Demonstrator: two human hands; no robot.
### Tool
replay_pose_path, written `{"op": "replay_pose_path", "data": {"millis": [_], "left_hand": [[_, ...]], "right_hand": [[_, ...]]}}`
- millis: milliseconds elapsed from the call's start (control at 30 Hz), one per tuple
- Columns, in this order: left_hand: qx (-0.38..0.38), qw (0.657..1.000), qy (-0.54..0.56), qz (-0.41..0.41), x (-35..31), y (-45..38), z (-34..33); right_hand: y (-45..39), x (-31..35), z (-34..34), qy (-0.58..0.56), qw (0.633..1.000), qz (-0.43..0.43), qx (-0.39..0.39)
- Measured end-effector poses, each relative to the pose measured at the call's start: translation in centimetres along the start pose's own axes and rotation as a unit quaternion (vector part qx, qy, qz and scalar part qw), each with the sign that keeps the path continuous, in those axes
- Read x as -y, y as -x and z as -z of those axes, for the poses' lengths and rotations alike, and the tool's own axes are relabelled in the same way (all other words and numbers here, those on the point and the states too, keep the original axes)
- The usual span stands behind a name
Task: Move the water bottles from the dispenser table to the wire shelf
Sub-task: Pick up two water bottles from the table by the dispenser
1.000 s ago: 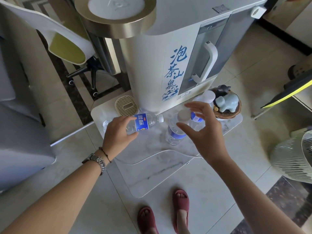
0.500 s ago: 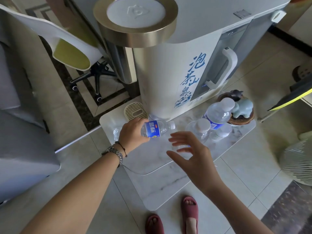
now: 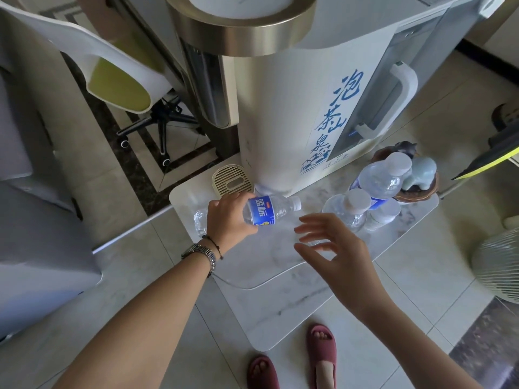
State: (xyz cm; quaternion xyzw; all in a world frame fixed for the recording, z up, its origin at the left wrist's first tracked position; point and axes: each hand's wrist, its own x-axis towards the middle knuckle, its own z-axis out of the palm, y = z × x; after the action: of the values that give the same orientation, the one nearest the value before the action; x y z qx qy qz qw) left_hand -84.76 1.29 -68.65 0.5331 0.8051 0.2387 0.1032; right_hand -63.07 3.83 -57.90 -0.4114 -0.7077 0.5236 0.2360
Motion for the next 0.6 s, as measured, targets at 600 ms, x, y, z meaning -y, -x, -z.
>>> {"op": "replay_pose_path", "data": {"millis": [600], "left_hand": [[-0.13,0.884,0.439,0.097,-3.9,6.5,1.8]], "right_hand": [[1.5,1.4,0.9,-0.017,0.999,0.035,-0.022]]}}
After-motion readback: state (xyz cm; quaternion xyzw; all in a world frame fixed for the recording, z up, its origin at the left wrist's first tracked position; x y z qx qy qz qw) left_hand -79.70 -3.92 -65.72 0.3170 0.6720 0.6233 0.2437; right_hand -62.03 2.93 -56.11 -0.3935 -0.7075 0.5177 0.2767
